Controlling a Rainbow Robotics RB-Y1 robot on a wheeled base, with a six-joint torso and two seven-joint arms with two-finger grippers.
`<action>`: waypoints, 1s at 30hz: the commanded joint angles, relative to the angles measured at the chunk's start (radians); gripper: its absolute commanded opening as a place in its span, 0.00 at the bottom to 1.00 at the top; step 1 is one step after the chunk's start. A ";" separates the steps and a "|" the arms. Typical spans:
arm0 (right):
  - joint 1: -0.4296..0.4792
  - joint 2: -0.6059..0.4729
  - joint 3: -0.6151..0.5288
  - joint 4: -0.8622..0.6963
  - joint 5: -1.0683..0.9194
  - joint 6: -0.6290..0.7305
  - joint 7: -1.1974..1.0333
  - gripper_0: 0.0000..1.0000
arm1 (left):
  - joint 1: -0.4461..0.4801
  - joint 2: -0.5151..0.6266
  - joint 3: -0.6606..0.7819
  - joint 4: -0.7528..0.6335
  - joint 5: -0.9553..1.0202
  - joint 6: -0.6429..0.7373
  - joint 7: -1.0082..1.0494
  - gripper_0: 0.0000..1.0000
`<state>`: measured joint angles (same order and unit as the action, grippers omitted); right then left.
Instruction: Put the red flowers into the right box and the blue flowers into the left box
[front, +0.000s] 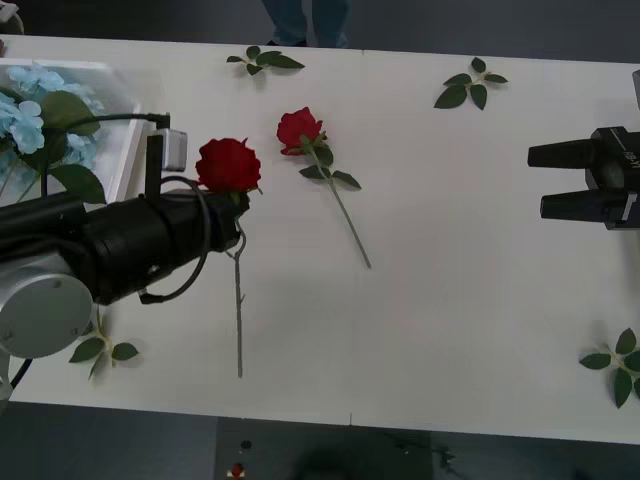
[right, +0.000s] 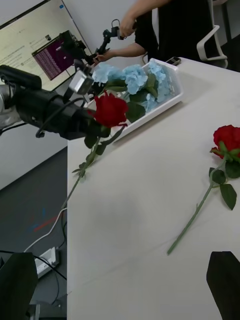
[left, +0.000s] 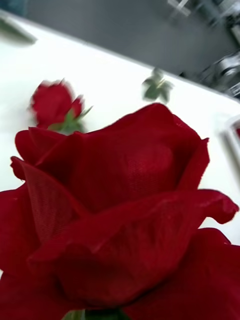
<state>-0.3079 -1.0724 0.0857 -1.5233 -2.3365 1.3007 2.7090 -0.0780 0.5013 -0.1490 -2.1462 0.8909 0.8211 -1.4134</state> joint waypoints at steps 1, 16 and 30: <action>0.007 -0.014 -0.003 -0.021 -0.012 0.006 -0.004 1.00 | -0.126 -0.004 0.025 -0.014 0.068 -0.069 0.001 0.00; 0.007 -0.014 -0.003 -0.021 -0.012 0.006 -0.004 1.00 | -0.506 -0.139 -0.006 0.299 0.398 -0.224 -0.196 0.00; 0.023 -0.029 0.003 -0.011 -0.012 0.009 -0.004 1.00 | -0.605 -0.293 -0.081 0.474 0.640 -0.298 -0.464 0.00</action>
<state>-0.3074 -1.0724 0.0857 -1.5232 -2.3365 1.3010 2.7090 -0.6653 0.2182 -0.2038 -1.6543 1.5121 0.5293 -1.8510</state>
